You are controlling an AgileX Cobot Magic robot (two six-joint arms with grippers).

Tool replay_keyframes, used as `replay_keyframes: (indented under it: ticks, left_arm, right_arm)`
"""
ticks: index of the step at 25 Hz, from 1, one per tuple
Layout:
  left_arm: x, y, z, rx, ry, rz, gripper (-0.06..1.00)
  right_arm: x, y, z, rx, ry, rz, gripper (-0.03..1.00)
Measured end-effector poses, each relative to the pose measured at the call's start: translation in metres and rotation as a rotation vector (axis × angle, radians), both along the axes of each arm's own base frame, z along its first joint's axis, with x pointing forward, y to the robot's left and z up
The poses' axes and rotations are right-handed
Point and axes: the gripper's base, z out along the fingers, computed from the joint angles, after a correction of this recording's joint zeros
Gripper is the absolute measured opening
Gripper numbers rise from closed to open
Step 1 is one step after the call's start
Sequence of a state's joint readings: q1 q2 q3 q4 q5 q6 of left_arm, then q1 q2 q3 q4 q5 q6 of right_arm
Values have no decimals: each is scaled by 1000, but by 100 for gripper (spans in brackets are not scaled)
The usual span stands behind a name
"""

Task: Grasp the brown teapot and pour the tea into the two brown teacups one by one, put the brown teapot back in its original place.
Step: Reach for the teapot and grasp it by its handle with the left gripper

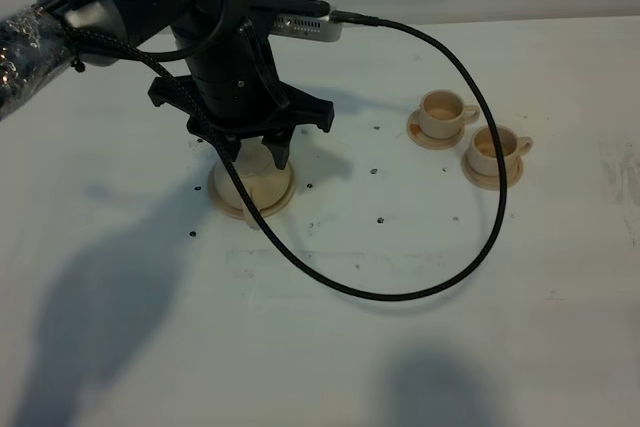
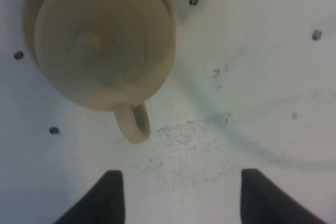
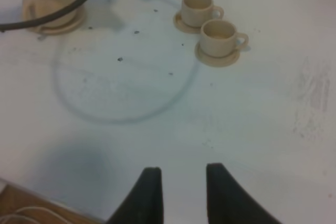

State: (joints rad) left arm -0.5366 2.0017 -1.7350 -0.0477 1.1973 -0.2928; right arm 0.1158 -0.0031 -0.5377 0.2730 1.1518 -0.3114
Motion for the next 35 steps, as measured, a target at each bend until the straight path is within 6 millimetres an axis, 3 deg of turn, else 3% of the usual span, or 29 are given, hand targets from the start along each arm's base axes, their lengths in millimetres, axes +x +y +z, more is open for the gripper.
replay_keyframes:
  ticks: [3, 13, 23, 30, 35]
  left_arm:
    - [1, 4, -2, 4, 5, 24, 46]
    - [-3, 30, -33, 120, 84, 43, 42]
    - [-5, 26, -35, 74, 113, 1, 51]
    - [0, 23, -64, 102, 173, 14, 51]
    - [4, 21, -67, 86, 142, 35, 51]
  right_arm:
    - [0, 0, 0, 0, 0, 0, 22]
    - [0, 0, 0, 0, 0, 0, 22]
    - [0, 0, 0, 0, 0, 0, 22]
    - [0, 0, 0, 0, 0, 0, 22]
    - [0, 0, 0, 0, 0, 0, 22]
